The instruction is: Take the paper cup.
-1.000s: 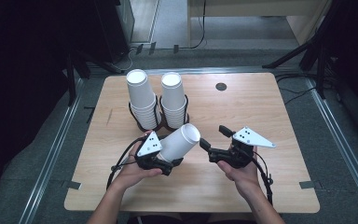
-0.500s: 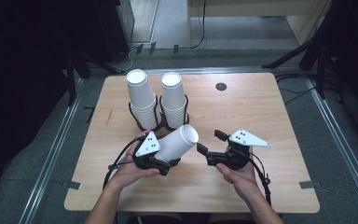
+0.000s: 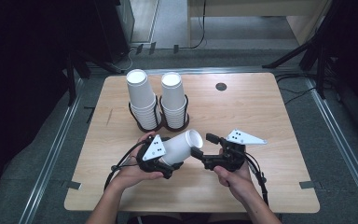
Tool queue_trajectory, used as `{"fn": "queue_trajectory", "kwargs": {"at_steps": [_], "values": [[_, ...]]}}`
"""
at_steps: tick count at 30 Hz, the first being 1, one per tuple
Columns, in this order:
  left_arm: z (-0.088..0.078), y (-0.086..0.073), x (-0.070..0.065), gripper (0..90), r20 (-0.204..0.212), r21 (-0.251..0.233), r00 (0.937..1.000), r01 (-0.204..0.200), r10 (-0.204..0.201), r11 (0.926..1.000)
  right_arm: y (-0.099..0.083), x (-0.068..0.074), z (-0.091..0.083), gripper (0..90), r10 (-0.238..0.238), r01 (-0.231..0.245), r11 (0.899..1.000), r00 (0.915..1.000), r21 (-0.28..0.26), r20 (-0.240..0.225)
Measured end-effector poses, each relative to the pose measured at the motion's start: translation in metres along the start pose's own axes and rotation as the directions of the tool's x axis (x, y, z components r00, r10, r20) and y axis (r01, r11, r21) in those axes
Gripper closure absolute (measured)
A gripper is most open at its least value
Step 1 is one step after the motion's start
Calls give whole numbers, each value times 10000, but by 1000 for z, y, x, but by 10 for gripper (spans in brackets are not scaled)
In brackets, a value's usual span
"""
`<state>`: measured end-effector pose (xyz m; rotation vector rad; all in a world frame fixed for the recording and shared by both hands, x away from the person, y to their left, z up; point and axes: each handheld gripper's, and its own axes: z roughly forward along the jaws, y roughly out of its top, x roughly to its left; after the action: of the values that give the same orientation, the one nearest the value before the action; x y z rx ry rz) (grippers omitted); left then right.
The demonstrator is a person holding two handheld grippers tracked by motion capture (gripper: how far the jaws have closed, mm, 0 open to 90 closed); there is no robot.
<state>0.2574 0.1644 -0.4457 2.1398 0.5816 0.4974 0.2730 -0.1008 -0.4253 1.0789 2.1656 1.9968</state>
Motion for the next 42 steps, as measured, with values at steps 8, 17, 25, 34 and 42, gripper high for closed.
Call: {"fn": "queue_trajectory", "kwargs": {"at_steps": [8, 17, 25, 34, 42], "values": [[4, 2, -9, 77, 157, -134, 9992, -375, 377, 9992, -2, 2, 6, 113, 268, -264, 9994, 9995, 235, -178], [7, 2, -14, 77, -103, -112, 9955, -939, 938, 9955, -5, 3, 11, 132, 477, -464, 9983, 9982, 343, -370], [7, 1, -16, 76, -263, -180, 9926, -1188, 1183, 9928, -5, 2, 11, 226, 723, -713, 9971, 9965, 267, -418], [10, 1, -17, 47, -51, -436, 9970, -775, 773, 9960, -4, 3, 8, 260, 756, -754, 9971, 9959, 66, -505], [8, 2, -14, 21, 123, -725, 9996, -228, 238, 9971, -1, 5, 3, 265, 757, -771, 9967, 9956, -246, -545]]}}
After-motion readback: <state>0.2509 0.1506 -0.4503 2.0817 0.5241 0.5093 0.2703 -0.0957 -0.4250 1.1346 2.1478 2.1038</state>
